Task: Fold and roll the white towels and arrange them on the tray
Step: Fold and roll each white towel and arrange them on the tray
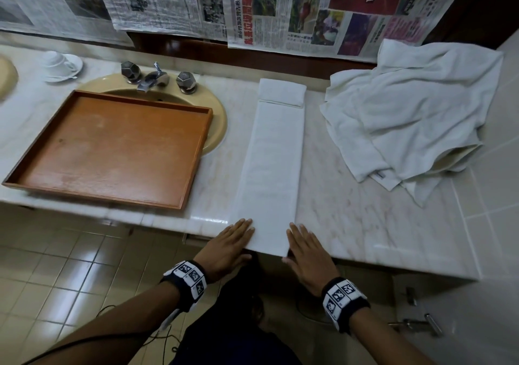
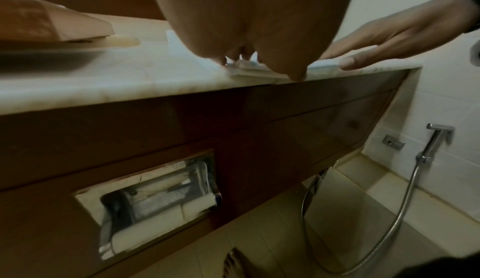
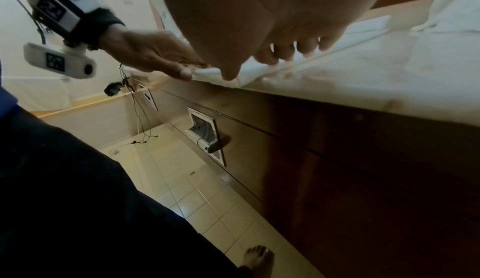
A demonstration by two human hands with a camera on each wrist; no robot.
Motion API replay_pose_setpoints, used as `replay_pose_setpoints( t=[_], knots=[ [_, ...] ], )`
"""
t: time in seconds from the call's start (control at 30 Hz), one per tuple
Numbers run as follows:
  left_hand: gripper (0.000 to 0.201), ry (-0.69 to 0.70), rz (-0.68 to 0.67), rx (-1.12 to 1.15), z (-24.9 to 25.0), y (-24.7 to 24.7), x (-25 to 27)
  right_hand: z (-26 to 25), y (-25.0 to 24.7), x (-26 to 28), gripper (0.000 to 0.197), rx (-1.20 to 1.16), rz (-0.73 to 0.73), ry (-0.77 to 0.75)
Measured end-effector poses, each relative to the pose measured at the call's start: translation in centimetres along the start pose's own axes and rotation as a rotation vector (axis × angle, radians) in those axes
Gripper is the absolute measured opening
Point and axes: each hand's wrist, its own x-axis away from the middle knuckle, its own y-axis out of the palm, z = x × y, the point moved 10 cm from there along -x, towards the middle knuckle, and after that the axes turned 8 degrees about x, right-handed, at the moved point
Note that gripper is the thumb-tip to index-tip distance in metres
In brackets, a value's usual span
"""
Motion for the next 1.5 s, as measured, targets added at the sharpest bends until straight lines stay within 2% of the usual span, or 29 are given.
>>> replay_pose_setpoints(
  t=[0.17, 0.23, 0.33, 0.43, 0.6, 0.77, 0.93, 1.03, 1.13, 1.23, 1.33, 1.43, 1.5],
  knots=[
    [0.042, 0.094, 0.160, 0.082, 0.3, -2.3, -0.2, -1.3, -2.5, -0.5, 0.062, -0.075, 0.122, -0.086],
    [0.039, 0.089, 0.200, 0.109, 0.8, -3.1, -0.7, -1.9, -3.1, -1.2, 0.063, -0.108, 0.079, -0.067],
    [0.037, 0.099, 0.197, 0.102, 1.0, -3.5, -1.1, -2.1, -3.4, -2.2, 0.056, -0.075, 0.061, -0.038],
    [0.032, 0.099, 0.170, 0.100, 0.6, -3.7, -1.4, -1.6, -4.2, -2.1, 0.042, -0.099, 0.131, -0.035],
    [0.011, 0.105, 0.169, 0.211, -0.3, -4.7, -1.5, 0.0, -5.5, -1.0, 0.008, -0.238, 0.222, 0.008],
    [0.014, -0.037, 0.112, 0.290, -1.7, -4.8, -2.8, 1.5, -4.1, -1.8, 0.013, -0.389, 0.131, 0.107],
    [0.019, -0.222, 0.005, 0.358, -3.4, -4.3, -3.8, 2.6, -3.2, -2.7, 0.029, -0.611, 0.029, 0.208],
    [0.015, -0.320, 0.043, 0.399, -4.2, -4.9, -3.7, 3.7, -2.6, -3.0, 0.008, -0.678, -0.007, 0.335],
    [0.011, -0.388, 0.132, 0.470, -4.5, -6.0, -3.6, 4.2, -2.1, -3.0, 0.014, -0.673, -0.051, 0.418],
    [0.014, -0.369, 0.165, 0.385, -3.9, -6.4, -3.6, 4.1, -2.2, -3.2, 0.012, -0.591, -0.090, 0.438],
    [0.022, -0.284, 0.119, 0.282, -2.9, -5.6, -3.8, 3.6, -3.0, -3.2, 0.010, -0.445, -0.082, 0.430],
    [0.014, -0.189, 0.090, 0.111, -1.9, -5.7, -3.7, 2.9, -3.3, -2.9, 0.011, -0.370, -0.071, 0.411],
    [0.027, -0.132, 0.055, -0.012, -1.4, -5.9, -3.6, 2.6, -3.4, -3.2, 0.012, -0.359, -0.059, 0.387]
  ],
)
